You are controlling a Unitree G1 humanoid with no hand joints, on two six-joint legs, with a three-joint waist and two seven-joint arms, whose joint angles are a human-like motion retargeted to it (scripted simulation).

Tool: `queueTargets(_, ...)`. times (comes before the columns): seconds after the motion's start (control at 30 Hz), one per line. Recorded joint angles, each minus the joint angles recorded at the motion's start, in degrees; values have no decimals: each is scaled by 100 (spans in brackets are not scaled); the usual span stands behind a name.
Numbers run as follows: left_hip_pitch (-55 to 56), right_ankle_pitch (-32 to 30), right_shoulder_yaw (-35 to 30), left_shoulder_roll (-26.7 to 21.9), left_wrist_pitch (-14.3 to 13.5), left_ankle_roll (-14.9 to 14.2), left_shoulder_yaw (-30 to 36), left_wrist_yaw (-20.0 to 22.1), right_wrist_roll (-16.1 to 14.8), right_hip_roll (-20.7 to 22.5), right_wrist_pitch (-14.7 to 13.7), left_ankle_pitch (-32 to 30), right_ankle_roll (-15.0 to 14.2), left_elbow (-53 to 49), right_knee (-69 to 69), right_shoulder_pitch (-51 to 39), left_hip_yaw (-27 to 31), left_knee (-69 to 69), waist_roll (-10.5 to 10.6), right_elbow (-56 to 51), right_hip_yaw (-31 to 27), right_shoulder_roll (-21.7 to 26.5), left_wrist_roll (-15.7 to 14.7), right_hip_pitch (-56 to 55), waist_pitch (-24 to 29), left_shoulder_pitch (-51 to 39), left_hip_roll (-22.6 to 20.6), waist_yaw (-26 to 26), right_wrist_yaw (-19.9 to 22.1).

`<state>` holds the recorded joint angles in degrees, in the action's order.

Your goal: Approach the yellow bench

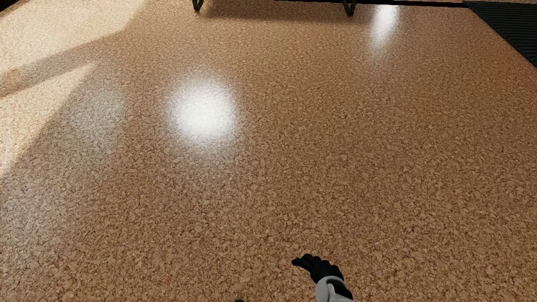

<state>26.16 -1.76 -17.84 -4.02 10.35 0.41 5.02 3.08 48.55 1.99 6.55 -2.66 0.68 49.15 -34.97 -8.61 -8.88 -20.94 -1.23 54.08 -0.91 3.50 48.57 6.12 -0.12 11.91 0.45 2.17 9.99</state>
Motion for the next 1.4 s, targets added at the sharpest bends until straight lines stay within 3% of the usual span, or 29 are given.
queueTargets(0.07, -391, -1401, -525, 101, -79, 167, -156, 145, 394, -564, 287, 394, -667, -60, -1682, 130, -188, -49, -208, 606, 242, 146, -11, -772, -55, -157, -286, 42, -508)
queueTargets(0.1, -569, -1491, -840, 146, -71, 222, -205, 205, 700, -877, 367, 616, -796, -143, -2474, 224, -267, -110, -302, 660, 333, 268, -29, -1224, -56, -331, -414, 41, -648)
queueTargets(0.13, -748, -1239, -934, 142, -220, 264, -235, 361, 809, -1027, 450, 842, -676, -157, -3161, 370, -326, -187, -384, 543, 306, 375, -47, -1721, -35, -414, -536, 22, -578)
queueTargets(0.17, -935, -930, -762, 116, -354, 290, -241, 499, 637, -1055, 500, 1060, -593, -181, -3617, 547, -367, -264, -448, 348, 231, 443, -58, -2197, -3, -523, -638, -6, -356)
queueTargets(0.23, -1353, -121, -137, 64, -517, 299, -256, 728, -105, -979, 382, 1483, -448, -103, -3779, 1017, -393, -383, -523, -104, 86, 504, -47, -3027, 73, -859, -772, -98, 13)
queueTargets(0.3, -1809, 659, 149, 10, -611, 270, -210, 786, -581, -787, 221, 1849, -217, -114, -2921, 1326, -355, -403, -539, -382, -10, 572, -51, -3592, 125, -1078, -829, -241, -41)
queueTargets(0.37, -2287, 779, 96, -96, -660, 214, -23, 737, -539, -597, 197, 2095, -169, -196, -1151, 1492, -279, -232, -509, -531, -48, 619, -48, -3829, 132, -1240, -820, -404, -111)
queueTargets(0.4, -2548, 470, 110, -158, -668, 183, 76, 702, -502, -468, 197, 2163, -100, -221, -42, 1579, -236, -51, -480, -578, -119, 612, -40, -3818, 119, -1309, -805, -484, -125)
queueTargets(0.47, -3051, 106, 308, -227, -652, 134, 227, 633, -547, -309, 262, 2243, -273, -257, 2073, 1773, -127, 319, -406, -605, -190, 511, -58, -3650, 84, -1399, -790, -605, -49)
queueTargets(0.5, -3234, 69, 385, -218, -632, 111, 273, 633, -527, -280, 349, 2274, -437, -274, 2475, 1854, -82, 331, -372, -562, -197, 471, -79, -3661, 78, -1405, -804, -638, 108)
queueTargets(0.57, -3586, -170, 336, -197, -580, 39, 302, 675, -308, -184, 560, 2289, -234, -299, 1860, 1917, 0, 170, -304, -226, -170, 380, -124, -3821, 67, -1284, -787, -669, 447)
queueTargets(0.6, -3739, -505, 312, -196, -543, -14, 295, 677, -212, -105, 645, 2118, -61, -284, 1540, 1917, 51, 27, -247, 34, -154, 303, -147, -3781, 48, -1156, -717, -677, 486)
queueTargets(0.67, -3822, -500, 442, -200, -368, -15, 233, 605, -184, 106, 772, 1338, -13, -126, 1166, 1879, 131, -583, -55, 474, -36, 97, -178, -3518, 1, -833, -425, -681, 404)
queueTargets(0.73, -3227, -119, 645, -283, -175, -511, 361, 216, -234, 310, 690, 20, 79, 162, 1137, 1830, 181, -2177, 166, 566, 242, -98, -63, -3097, -13, -612, 119, -677, 353)
queueTargets(0.8, -2210, 211, 658, -588, -322, -1037, 817, -432, -188, 550, 366, -1195, 138, 219, 1225, 1710, 231, -3990, 387, 373, 526, -209, 262, -2681, 16, -529, 851, -627, 363)
queueTargets(0.83, -1687, 380, 569, -748, -461, -937, 943, -583, -121, 683, 211, -945, 190, 80, 1252, 1568, 338, -4644, 493, 270, 603, -214, 354, -2479, 41, -457, 1041, -581, 352)
queueTargets(0.9, -736, 743, 330, -793, -449, -835, 715, -239, 113, 910, -14, -202, 275, -305, 1176, 1118, 518, -5252, 640, 297, 652, -161, 156, -2106, 100, -179, 1188, -496, 336)
queueTargets(1.0, 178, 1253, 308, -568, -211, -509, 30, 460, 171, 1074, 9, 967, 326, -685, 1088, 398, 625, -4163, 712, 257, 487, -156, -415, -1519, 133, 167, 1065, -315, 346)
queueTargets(1.07, 434, 1461, 354, -501, -136, -324, -48, 474, 42, 1063, -62, 1091, 321, -722, 1232, 48, 592, -2470, 676, 70, 312, -156, -467, -1109, 103, 163, 876, -179, 399)
queueTargets(1.13, 468, 1567, 186, -474, -128, -459, -24, 330, -6, 1025, -236, 710, 310, -705, 1498, -173, 484, -534, 623, -200, 162, -109, -382, -676, 55, 101, 664, -73, 437)
queueTargets(1.17, 426, 1611, -36, -446, -122, -733, -45, 260, 81, 1005, -346, 577, 307, -702, 1605, -240, 471, 379, 597, -338, 94, -48, -343, -472, 33, 77, 547, -32, 482)
queueTargets(1.23, 458, 1756, -525, -382, -93, -1047, -126, 143, 299, 989, -523, 453, 285, -698, 1559, -236, 503, 992, 549, -533, -7, 76, -272, -123, 4, 61, 368, 41, 642)
queueTargets(1.27, 513, 1743, -667, -322, -82, -622, -145, 81, 318, 939, -539, 132, 256, -668, 1501, -148, 555, 697, 513, -557, -33, 129, -231, 92, -14, 45, 236, 78, 738)
queueTargets(1.33, 500, 1399, -727, -202, -48, -68, -204, 30, 270, 795, -334, -219, 109, -567, 1258, 143, 511, -124, 397, -363, -69, 136, -138, 435, -69, 47, 64, 143, 990)
queueTargets(1.37, 419, 1010, -637, -116, -14, 103, -274, 69, 205, 676, -104, -108, -75, -498, 972, 308, 420, -385, 310, -129, -104, 89, -113, 480, -93, 63, -23, 170, 1053)
queueTargets(1.4, 268, 439, -506, -8, 17, 229, -365, 126, 107, 514, 145, 105, -448, -424, 440, 437, 301, -505, 207, 156, -178, 41, -113, 342, -101, 84, -136, 192, 1020)
